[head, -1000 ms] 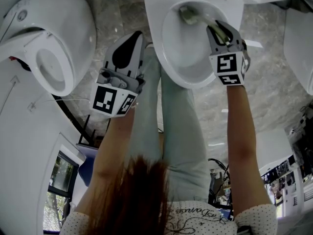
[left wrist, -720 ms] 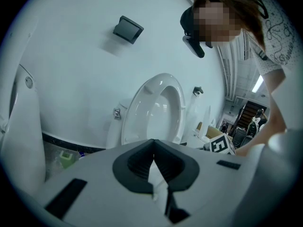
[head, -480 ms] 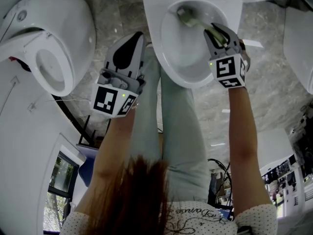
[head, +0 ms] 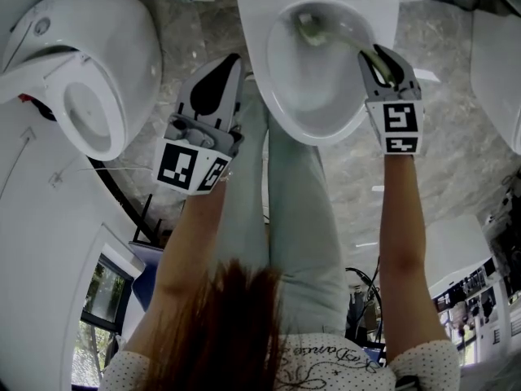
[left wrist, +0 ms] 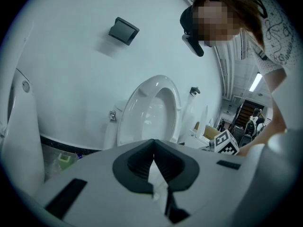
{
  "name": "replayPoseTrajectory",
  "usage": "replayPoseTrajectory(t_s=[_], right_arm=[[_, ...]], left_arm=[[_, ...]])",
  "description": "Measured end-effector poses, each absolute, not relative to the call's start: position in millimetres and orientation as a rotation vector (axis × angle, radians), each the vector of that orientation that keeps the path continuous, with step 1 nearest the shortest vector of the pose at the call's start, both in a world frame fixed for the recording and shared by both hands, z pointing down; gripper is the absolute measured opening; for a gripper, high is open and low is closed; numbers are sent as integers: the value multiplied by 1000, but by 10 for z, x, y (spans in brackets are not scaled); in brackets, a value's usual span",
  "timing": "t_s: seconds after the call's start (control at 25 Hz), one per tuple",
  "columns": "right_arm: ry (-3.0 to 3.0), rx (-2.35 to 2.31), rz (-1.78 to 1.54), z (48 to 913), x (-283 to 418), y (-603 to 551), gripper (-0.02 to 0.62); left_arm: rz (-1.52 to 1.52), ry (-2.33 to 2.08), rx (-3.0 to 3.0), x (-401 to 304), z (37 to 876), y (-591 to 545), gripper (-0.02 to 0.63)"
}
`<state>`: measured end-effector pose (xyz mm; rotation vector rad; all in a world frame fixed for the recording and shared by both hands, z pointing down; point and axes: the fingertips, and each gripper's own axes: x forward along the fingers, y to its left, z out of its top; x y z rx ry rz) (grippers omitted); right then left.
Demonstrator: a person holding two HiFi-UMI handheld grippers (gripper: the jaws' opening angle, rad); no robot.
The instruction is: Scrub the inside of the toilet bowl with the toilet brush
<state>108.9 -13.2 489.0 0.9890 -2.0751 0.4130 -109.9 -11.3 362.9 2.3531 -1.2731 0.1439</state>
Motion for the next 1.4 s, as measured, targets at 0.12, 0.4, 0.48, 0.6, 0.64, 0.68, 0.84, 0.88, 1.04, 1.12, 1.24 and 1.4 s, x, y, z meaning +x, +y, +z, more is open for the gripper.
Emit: replayPoseTrajectory(t_s=[0.12, 0.4, 0.48, 0.6, 0.64, 0.68, 0.84, 0.88, 1.04, 1.12, 1.24, 1.4], right_arm=[[-2076, 1033, 424, 4704, 1187, -73, 124], [-2073, 1164, 503, 4261, 1473, 143, 126], [-2068, 1214, 534, 4128, 1547, 198, 126], [-2070, 1280, 594, 3893, 1620, 303, 126], [-2073, 1300, 603, 3806, 1633, 322, 126], [-2076, 1316, 606, 3717, 1644, 336, 126], [-2079, 1353, 604, 3348, 1673, 431, 126], [-2083, 1359, 602, 3259, 1671, 449, 126], [-2104, 1348, 567, 2968, 1627, 483, 126], [-2111, 1354, 554, 2818, 1627, 510, 126], [-2123, 1379, 554, 2578, 1644, 592, 126], [-2146, 1404, 533, 2305, 1694, 635, 126]], left_arm=[[145, -1266, 2366, -1081, 3560, -115, 3], [129, -1250, 2414, -1031, 3284, -145, 3], [125, -1246, 2427, -1028, 3191, -156, 3], [119, -1242, 2441, -1022, 3024, -135, 3], [115, -1243, 2447, -1022, 2961, -142, 3], [109, -1245, 2452, -1022, 2896, -152, 3], [99, -1242, 2468, -1015, 2616, -131, 3], [102, -1240, 2474, -1015, 2546, -126, 3], [123, -1253, 2499, -1022, 2293, -147, 3], [119, -1259, 2511, -1021, 2155, -148, 3], [112, -1267, 2526, -1011, 1927, -102, 3], [115, -1291, 2548, -953, 1663, -118, 3]])
